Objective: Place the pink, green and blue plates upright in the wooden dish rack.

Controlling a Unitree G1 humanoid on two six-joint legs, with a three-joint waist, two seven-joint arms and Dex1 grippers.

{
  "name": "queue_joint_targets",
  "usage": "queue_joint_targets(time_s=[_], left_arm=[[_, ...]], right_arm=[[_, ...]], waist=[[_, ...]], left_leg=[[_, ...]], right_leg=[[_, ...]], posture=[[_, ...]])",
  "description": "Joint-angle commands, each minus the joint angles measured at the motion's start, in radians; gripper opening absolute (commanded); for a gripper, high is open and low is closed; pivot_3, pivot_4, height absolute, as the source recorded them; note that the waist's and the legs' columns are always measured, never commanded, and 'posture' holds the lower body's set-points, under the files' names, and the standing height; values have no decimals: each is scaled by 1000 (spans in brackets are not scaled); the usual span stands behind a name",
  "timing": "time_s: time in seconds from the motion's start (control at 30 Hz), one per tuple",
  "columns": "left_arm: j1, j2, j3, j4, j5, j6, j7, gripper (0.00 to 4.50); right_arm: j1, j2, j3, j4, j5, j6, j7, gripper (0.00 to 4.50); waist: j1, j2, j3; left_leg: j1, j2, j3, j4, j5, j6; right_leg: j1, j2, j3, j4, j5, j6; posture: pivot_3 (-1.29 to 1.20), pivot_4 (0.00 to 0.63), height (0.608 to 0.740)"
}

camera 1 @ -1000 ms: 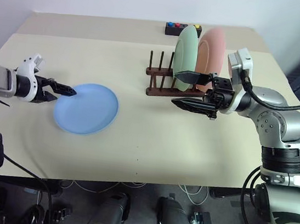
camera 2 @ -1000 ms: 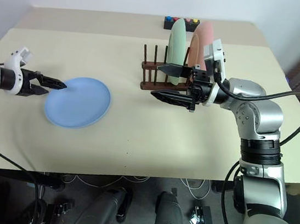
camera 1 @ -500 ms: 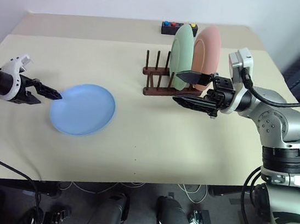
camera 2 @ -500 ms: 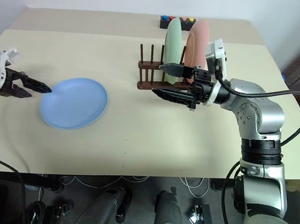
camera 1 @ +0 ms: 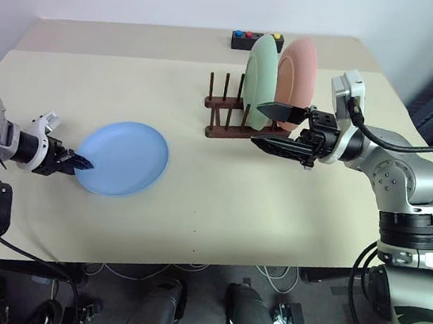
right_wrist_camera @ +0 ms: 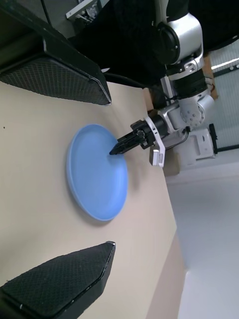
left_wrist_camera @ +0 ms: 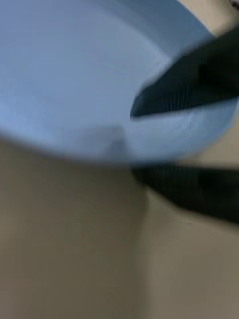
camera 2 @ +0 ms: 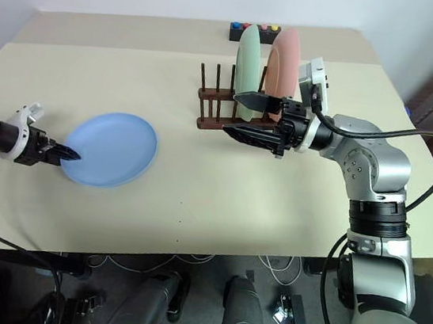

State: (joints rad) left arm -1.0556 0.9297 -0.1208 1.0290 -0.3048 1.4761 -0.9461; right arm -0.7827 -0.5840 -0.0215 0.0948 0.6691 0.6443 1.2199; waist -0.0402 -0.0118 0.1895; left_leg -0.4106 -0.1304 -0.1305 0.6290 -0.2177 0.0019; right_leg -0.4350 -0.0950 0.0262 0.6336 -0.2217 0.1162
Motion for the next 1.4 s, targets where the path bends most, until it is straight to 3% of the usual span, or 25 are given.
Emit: queue_joint_targets(time_s=[0.03,0.27,0.43,0.53,0.6,0.7,0.77,0.83,1.03,1.2,1.4], left_arm=[[-24,7,61,13,8,-3,41,57],[-69,27,279,-22,-53,-36,120,57],[32,3,553,-271,-156,-50,197,57],[81,-110,823,-445,-235,-65,322,57],[111,-243,962,-627,-278,-115,425,57],[147,-436,1045,-860,-333,-215,543,57],[177,-557,1065,-969,-390,-290,580,57],[217,-693,1037,-1066,-384,-463,629,57],[303,-978,981,-1254,-531,-614,786,57],[375,-1067,895,-1329,-640,-654,875,57],[452,-1100,752,-1389,-722,-694,946,57]], right_arm=[[-24,-12,-33,-4,-3,-21,-5,4500],[-12,-23,-23,-20,-9,-35,8,4500],[-13,-52,-5,-61,-46,-81,40,4500],[-20,-68,59,-103,-160,-195,38,4500],[-32,-66,106,-120,-251,-298,27,4500],[-60,-2,129,-117,-346,-474,-45,4500],[-78,78,133,-120,-416,-614,-144,4500],[-72,134,193,-124,-581,-772,-265,4500],[-38,150,338,-70,-1065,-1037,-596,4500],[-60,172,363,-19,-1233,-1061,-769,4500],[-84,215,396,48,-1339,-1065,-894,4500]], waist=[[2,0,0],[-1,0,0],[-2,0,0],[-1,0,0],[-1,0,-1],[2,-2,-1],[0,-2,-1],[1,-3,-2],[6,-5,-3],[24,-5,-3],[28,-5,-3]], left_leg=[[0,0,0,0,0,0],[0,0,0,0,0,0],[0,0,0,0,0,0],[0,0,0,0,0,-1],[0,1,0,1,0,-1],[0,1,0,2,3,-6],[0,1,0,2,4,-8],[0,1,0,2,4,-9],[0,1,1,2,4,-9],[0,1,1,3,4,-9],[0,1,2,3,4,-9]], right_leg=[[0,0,0,0,0,0],[0,0,0,0,0,0],[0,-2,0,0,0,0],[-1,-2,0,0,0,0],[0,-2,0,0,0,0],[1,-2,0,0,0,0],[1,-2,0,0,0,0],[1,-2,0,0,0,0],[1,-1,0,0,0,0],[1,1,1,0,1,-1],[2,2,1,-1,1,-1]], posture=[[0,150,740],[0,150,740],[0,150,740],[0,150,740],[0,150,740],[0,150,740],[0,150,740],[0,150,740],[0,150,740],[0,150,740],[0,150,740]])
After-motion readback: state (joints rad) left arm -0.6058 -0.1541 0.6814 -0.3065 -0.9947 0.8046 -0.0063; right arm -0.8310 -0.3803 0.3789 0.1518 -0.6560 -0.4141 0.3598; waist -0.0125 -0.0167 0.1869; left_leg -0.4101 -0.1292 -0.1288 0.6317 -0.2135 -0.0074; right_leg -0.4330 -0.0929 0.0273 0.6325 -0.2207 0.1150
